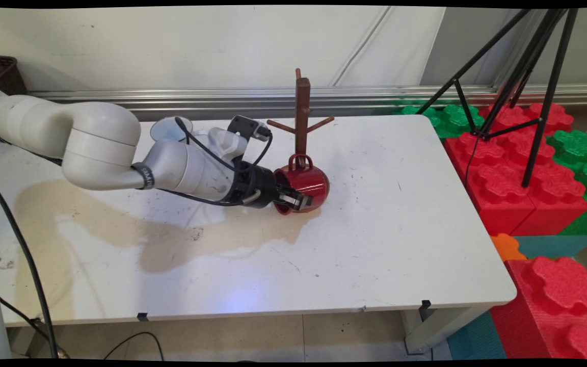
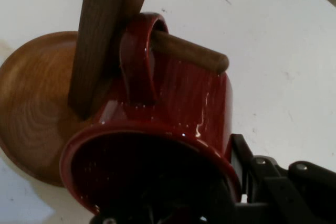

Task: Place the picked object on the table

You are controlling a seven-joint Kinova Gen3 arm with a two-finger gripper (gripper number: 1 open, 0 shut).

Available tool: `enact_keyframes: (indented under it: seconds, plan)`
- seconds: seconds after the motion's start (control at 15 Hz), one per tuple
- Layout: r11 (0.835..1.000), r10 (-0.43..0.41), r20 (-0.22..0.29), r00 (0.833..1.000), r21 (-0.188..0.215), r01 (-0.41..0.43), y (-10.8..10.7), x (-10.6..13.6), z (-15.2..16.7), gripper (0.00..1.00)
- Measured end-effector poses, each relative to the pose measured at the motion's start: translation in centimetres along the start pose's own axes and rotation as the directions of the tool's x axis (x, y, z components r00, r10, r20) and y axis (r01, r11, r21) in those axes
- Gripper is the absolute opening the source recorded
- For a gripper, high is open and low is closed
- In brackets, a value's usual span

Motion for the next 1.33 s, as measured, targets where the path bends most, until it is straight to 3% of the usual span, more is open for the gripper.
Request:
enact_keyframes:
  seconds: [1.33]
  plan:
    - [0.994,0.062,-0.071,0.996,-0.084,-0.068,2.5,-0.1,-4.2,0.00]
